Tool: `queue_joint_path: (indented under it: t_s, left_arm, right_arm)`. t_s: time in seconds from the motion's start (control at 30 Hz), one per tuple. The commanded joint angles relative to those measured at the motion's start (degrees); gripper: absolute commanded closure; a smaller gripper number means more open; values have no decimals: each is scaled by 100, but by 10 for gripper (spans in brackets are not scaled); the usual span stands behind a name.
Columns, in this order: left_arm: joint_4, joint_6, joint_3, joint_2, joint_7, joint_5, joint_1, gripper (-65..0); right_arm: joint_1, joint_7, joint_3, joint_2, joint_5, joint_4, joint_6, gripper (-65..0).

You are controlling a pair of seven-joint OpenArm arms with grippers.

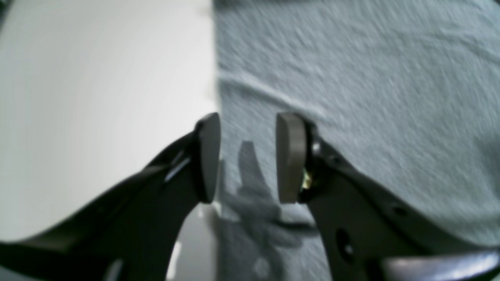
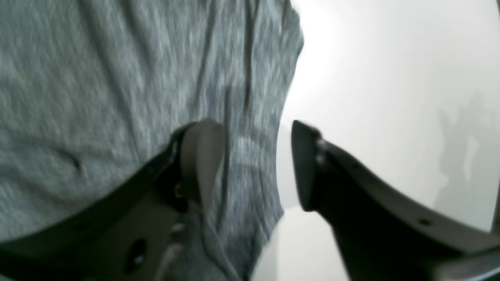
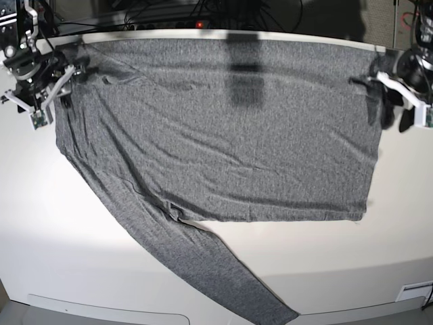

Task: Fold the T-shirt properly
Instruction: 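Release the left gripper and move it to the hem corner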

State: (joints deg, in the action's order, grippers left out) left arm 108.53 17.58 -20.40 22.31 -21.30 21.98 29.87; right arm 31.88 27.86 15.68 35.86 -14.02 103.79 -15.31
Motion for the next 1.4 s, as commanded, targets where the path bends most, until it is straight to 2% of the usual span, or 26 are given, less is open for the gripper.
queue_joint_path:
  t_s: [0.0, 0.1, 0.23, 0.3, 0.43, 0.53, 0.67, 0.8, 0.87, 1.0, 1.1, 1.13, 1.2, 1.37]
  left_arm:
    - [70, -15, -138, 74, 157, 59, -157, -236]
    - [-63, 85, -247, 76, -48, 59, -702, -236]
    - [-688, 855, -238, 76, -496, 184, -1725, -236]
    - [-1226, 1038, -236, 72, -638, 240, -2308, -236]
    - [-2649, 1213, -232, 74, -929, 562, -3528, -236]
    - [-3904, 1379, -149, 114, -960, 570, -4452, -236]
    - [-5746, 1665, 376, 286, -892, 374, -5654, -230]
    - [-7436, 1703, 979, 295, -492, -570, -6756, -230]
    - [-8205, 1698, 1255, 295, -63, -1014, -7187, -230]
    - [-9407, 1698, 1652, 212, 662, -1432, -7748, -230]
    - [-9812, 1641, 1845, 103, 1252, -1751, -7827, -230]
    - [-9873, 1482, 1871, 72, 1392, -1801, -7827, -230]
    - [-9916, 1217, 1869, 26, 1480, -1814, -7827, -230]
    - [-9919, 1217, 1869, -61, 1493, -1810, -7792, -230]
  right_arm:
    - [-142, -122, 48, 96, -94, 83, 28, -344]
    - [-437, -24, 37, 94, -376, 83, -81, -343]
    - [-732, 389, 37, 31, -461, 83, -214, -343]
    - [-839, 540, 37, -50, -444, 83, -280, -343]
    - [-922, 533, 37, -105, -446, 81, -409, -343]
    - [-1016, 564, 37, -109, -446, 81, -472, -343]
    - [-1178, 682, 37, -101, -446, 81, -520, -343]
    - [-1283, 868, 37, -94, -450, 81, -555, -343]
    - [-1283, 872, 37, -94, -450, 81, -553, -343]
    - [-1283, 885, 37, -94, -448, 81, -553, -343]
    - [-1283, 894, 37, -94, -448, 81, -553, -343]
    - [-1283, 898, 37, -94, -446, 81, -553, -343]
    - [-1283, 922, 37, -94, -446, 81, -553, -343]
    - [-1283, 970, 37, -94, -446, 81, -553, -343]
